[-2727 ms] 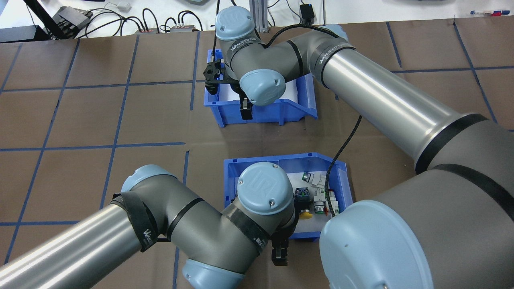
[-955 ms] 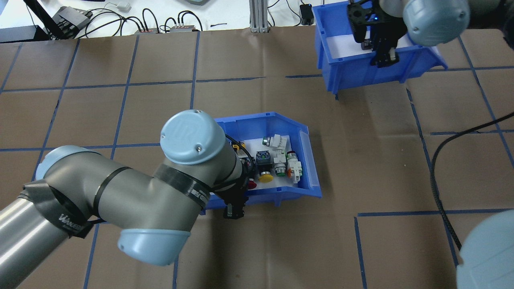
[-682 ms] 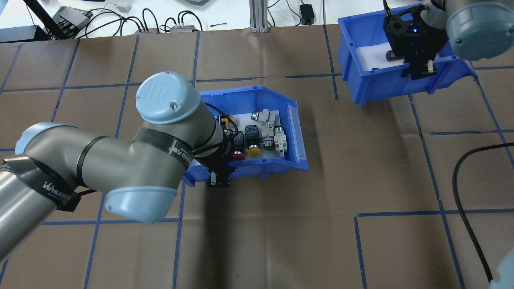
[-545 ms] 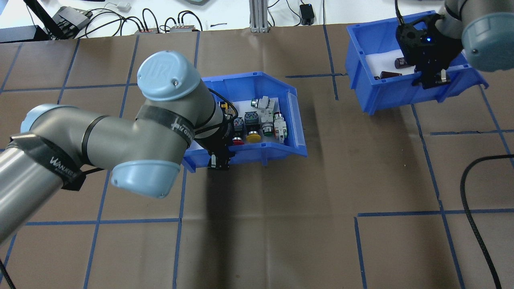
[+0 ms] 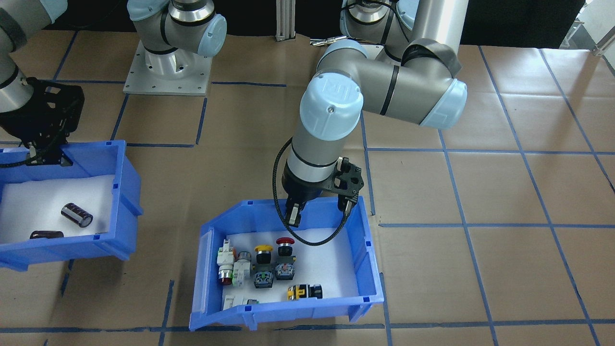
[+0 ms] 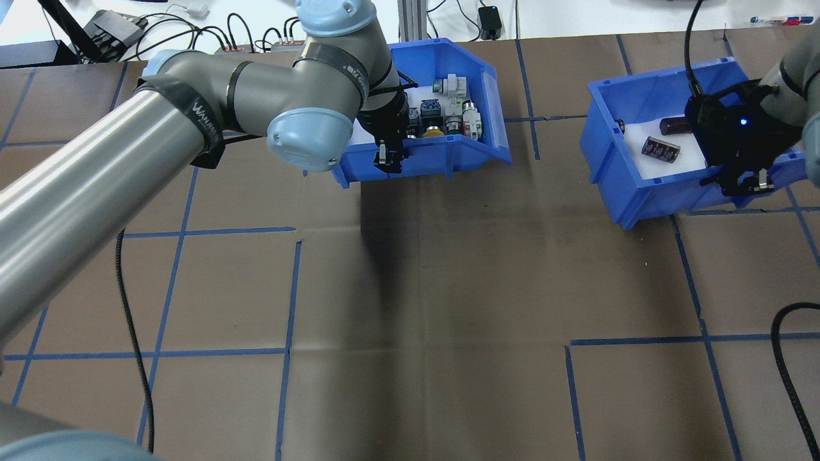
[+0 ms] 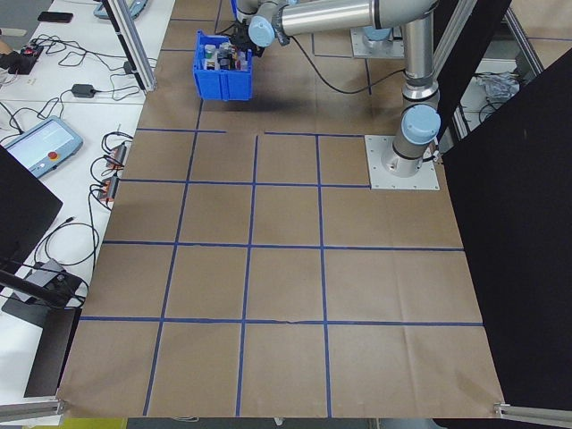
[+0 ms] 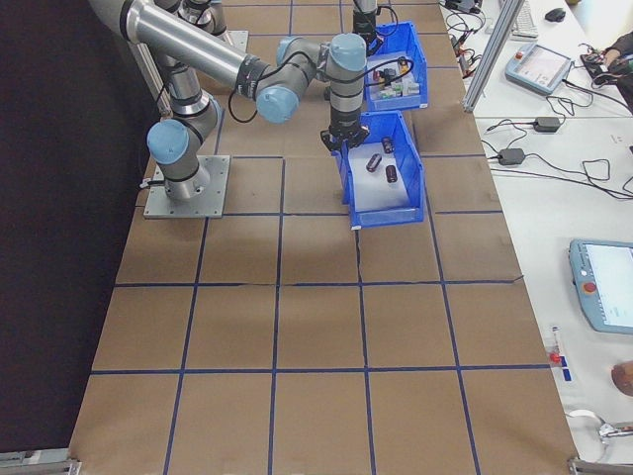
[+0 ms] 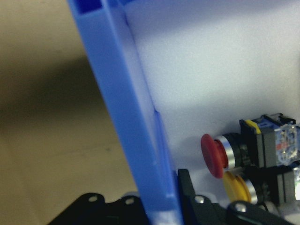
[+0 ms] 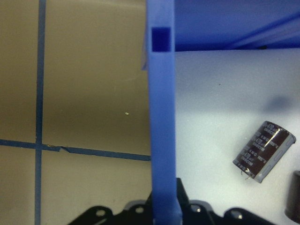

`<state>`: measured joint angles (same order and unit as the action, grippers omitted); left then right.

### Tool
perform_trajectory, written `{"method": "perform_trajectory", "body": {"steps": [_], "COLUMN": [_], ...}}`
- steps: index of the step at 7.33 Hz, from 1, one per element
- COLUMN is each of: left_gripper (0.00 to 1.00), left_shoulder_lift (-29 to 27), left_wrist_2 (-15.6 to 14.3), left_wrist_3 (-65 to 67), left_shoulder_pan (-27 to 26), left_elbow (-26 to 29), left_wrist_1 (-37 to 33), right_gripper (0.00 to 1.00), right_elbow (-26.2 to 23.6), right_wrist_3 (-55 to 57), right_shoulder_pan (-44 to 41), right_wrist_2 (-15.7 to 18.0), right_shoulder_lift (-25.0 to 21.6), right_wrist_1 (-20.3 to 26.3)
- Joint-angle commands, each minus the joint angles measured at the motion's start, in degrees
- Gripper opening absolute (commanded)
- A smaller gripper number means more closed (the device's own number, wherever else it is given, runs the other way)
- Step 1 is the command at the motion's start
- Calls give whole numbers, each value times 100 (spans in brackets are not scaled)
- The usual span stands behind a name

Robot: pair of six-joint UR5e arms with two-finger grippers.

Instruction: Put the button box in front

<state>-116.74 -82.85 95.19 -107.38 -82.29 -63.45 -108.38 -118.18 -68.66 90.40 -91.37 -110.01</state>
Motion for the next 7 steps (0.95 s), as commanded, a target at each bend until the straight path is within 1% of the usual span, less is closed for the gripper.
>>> {"method": "perform_trajectory", "body": {"steps": [1,2,3,4,6,7], "left_gripper": [0,4,10,20,29,69], "left_shoulder_lift": [-856,-972,-999,-1008,-938,-947], "left_wrist_2": [33,50,59,50,24,15], "left_wrist_3": [61,52,26,-9,43,61], "left_shoulder_pan": [-344,-389,-398,-398,-398,-398], "left_elbow": [870,925,916,899,864,855], "left_wrist_1": [8,8,8,8,-9,-1], "right_gripper": [3,3,3,3,3,3], "right_elbow": [-542,-648,-754,-877,-1341,-1605], "right_wrist_3": [-13,-4,-4,-4,49,67], "right_shoulder_pan": [81,72,72,63,54,46], "right_wrist_2": [-49,-40,-40,-40,-40,-58], "right_shoulder_lift": [-459,-582,-653,-767,-1197,-1486], "right_wrist_1": [-30,-21,-12,-12,-12,-12]}}
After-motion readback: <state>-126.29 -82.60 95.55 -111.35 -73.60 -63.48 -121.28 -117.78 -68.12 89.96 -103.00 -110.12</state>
